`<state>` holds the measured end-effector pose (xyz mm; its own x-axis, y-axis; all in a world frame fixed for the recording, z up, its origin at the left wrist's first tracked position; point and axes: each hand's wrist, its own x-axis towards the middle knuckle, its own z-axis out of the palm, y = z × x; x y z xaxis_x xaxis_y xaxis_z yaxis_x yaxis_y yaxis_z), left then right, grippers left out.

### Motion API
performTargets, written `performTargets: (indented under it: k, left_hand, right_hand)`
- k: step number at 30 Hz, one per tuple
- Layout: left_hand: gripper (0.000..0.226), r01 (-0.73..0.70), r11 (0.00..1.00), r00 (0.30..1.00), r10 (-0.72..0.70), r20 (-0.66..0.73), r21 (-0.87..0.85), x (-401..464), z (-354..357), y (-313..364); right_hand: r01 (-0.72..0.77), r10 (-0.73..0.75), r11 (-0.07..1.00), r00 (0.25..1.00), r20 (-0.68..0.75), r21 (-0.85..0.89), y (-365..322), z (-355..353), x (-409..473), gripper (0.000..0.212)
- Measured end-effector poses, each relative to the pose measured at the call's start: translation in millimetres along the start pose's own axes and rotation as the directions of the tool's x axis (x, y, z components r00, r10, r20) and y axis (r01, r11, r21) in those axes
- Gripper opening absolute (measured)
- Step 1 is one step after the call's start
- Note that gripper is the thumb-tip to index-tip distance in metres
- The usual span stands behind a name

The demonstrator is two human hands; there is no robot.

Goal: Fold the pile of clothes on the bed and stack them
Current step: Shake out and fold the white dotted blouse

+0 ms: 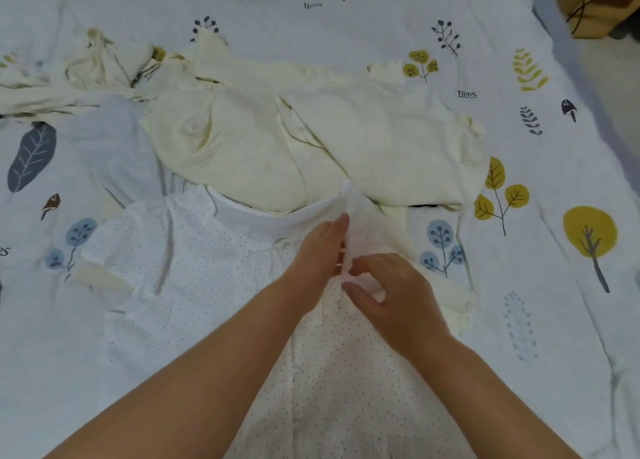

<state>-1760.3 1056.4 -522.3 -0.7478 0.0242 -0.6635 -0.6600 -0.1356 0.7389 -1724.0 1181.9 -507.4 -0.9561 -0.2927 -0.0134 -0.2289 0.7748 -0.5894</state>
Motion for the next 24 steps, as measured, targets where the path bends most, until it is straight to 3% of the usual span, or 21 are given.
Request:
performTargets:
  k: [1, 3, 5, 6, 9, 12, 15, 17, 19, 22, 24]
  left_hand:
    - [0.036, 0.018, 0.998, 0.997, -0.014, -0.07, 0.053, 2.7, -2.7, -2.6]
    - [0.033, 0.024, 0.986, 0.982, 0.008, -0.187, 0.165, 7.4, -9.1, -9.9]
    - [0.027, -0.019, 0.969, 0.976, 0.072, -0.207, 0.247, 9.4, -12.0, -14.8]
    - [0.023, -0.051, 0.954, 0.974, 0.113, -0.198, 0.295, 9.5, -11.6, -16.3]
    - [0.018, -0.147, 0.86, 0.955, 0.253, -0.158, 0.489, 11.4, -6.3, -20.6]
    - [0.032, -0.163, 0.809, 0.943, 0.296, -0.152, 0.564, 14.5, -0.4, -20.7]
    - [0.05, -0.131, 0.904, 0.974, 0.194, -0.118, 0.408, 15.6, 1.5, -11.9]
    - [0.047, -0.084, 0.961, 0.993, 0.102, -0.055, 0.263, 15.1, -3.1, -4.8]
    - [0.029, -0.06, 0.968, 0.997, 0.07, -0.034, 0.243, 17.2, -14.6, -1.2]
    - [0.026, 0.016, 0.98, 0.994, 0.005, -0.108, 0.199, 21.1, -33.9, -0.6]
    - [0.03, -0.018, 0.949, 0.988, 0.066, -0.142, 0.313, 24.2, -40.5, -1.7]
  right_hand:
    - [-0.033, 0.034, 0.999, 0.999, -0.03, 0.016, 3.0, 6.0, -2.9, 0.017]
    - [-0.258, 0.26, 0.966, 0.962, -0.085, 0.031, 12.8, 14.7, -2.6, 0.032]
    - [-0.487, 0.487, 0.872, 0.873, -0.022, -0.048, 22.1, 21.0, 1.3, 0.048]
    - [-0.523, 0.528, 0.845, 0.849, 0.013, -0.108, 25.6, 23.9, 2.7, 0.051]
    - [-0.475, 0.481, 0.865, 0.877, -0.006, -0.159, 25.5, 30.1, 6.0, 0.025]
    - [-0.37, 0.357, 0.926, 0.923, -0.14, -0.078, 15.2, 30.7, 4.6, 0.007]
    - [-0.205, 0.2, 0.979, 0.937, -0.288, 0.014, -0.2, 30.1, 1.2, 0.008]
    - [-0.073, 0.107, 0.986, 0.965, -0.239, 0.148, -10.2, 31.4, 0.9, 0.004]
    - [-0.015, 0.054, 0.962, 0.989, -0.136, 0.273, -17.3, 33.5, 0.6, 0.018]
    - [-0.063, 0.089, 0.986, 0.982, -0.169, 0.157, -13.2, 39.1, -2.5, 0.023]
    - [-0.246, 0.257, 0.965, 0.954, -0.156, 0.087, -4.9, 40.8, -1.8, 0.026]
